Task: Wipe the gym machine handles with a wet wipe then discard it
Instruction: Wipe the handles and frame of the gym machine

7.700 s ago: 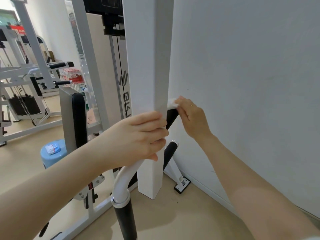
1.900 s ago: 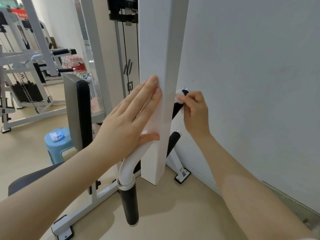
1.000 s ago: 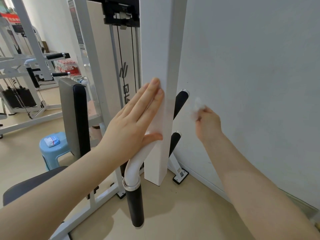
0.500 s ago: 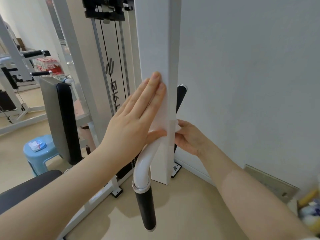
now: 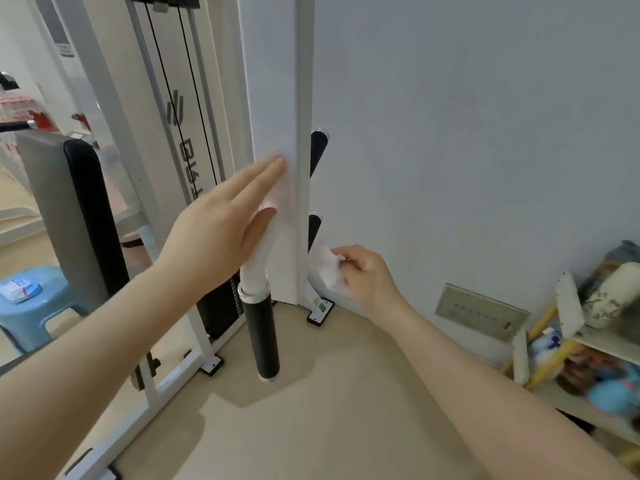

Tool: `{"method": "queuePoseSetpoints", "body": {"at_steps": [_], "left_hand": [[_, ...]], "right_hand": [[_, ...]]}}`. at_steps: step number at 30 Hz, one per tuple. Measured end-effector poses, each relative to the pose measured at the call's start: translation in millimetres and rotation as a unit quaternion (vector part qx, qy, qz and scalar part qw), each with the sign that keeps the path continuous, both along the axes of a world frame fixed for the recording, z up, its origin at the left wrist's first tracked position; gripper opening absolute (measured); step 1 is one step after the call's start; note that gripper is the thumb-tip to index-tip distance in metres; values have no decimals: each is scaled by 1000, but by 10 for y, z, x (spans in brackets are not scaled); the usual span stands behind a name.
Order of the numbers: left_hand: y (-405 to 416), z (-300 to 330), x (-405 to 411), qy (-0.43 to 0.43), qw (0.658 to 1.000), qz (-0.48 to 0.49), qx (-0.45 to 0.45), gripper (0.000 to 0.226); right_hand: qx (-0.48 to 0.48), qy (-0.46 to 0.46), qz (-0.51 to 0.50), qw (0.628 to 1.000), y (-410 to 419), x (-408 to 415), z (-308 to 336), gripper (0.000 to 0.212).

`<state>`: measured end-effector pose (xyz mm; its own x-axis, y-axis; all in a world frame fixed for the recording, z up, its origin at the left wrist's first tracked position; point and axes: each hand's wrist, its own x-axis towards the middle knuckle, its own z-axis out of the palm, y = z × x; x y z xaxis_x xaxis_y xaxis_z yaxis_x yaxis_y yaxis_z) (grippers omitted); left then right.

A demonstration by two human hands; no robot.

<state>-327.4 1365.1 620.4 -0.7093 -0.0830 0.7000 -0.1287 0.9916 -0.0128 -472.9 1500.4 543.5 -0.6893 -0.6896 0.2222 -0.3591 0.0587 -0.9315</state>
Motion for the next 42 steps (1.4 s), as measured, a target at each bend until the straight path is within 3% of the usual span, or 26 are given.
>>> {"method": "queuePoseSetpoints", "body": {"at_steps": [2,5,10,12,15,18,21,28,30,32,35,36,40,42], "left_hand": [[99,-131,268,-23,997,-24,63,46],[358,-329,689,-35,976,-45,210,38],[796,-634,1622,-56,882,-60,463,44],[820,-753,2060,-73,843,-50,530,37],[709,-915,2684,-81,827,-7,556,17],[425,-1131,3277,-68,821,31,567,7],[-77,-1335,3885,-40,814,79,575,15],[-1629,-1492,5440,10,759,98,643,21],[-2092,-1491,5854,11,757,111,644,31],[-2522,-1484,6202,5,759,123,640,23],[-3171,-1464,6602,20,757,136,638,14],[-3386,-1471,6709,27,751,138,645,13],[-4285,-1567,7055,30,722,131,679,23],[-4801,-1622,7207,31,700,99,707,32]], "right_hand": [[-48,-89,47,994,214,316,123,23],[-95,-143,113,979,410,815,237,21],[-75,-168,187,965,496,1733,84,11],[-43,-192,228,954,478,2083,-50,17],[30,-173,259,950,311,2546,-204,27],[72,-162,263,948,-63,3037,-293,22],[100,-199,280,934,-611,3613,-410,11],[142,-240,311,909,-2368,5160,-741,17],[146,-232,320,907,-2892,5610,-764,23],[148,-228,341,900,-3377,5978,-764,31],[142,-186,378,896,-4065,6378,-748,16],[134,-183,383,895,-4288,6476,-750,11],[106,-182,412,887,-5259,6845,-808,32],[110,-174,420,884,-5823,7020,-895,28]]}}
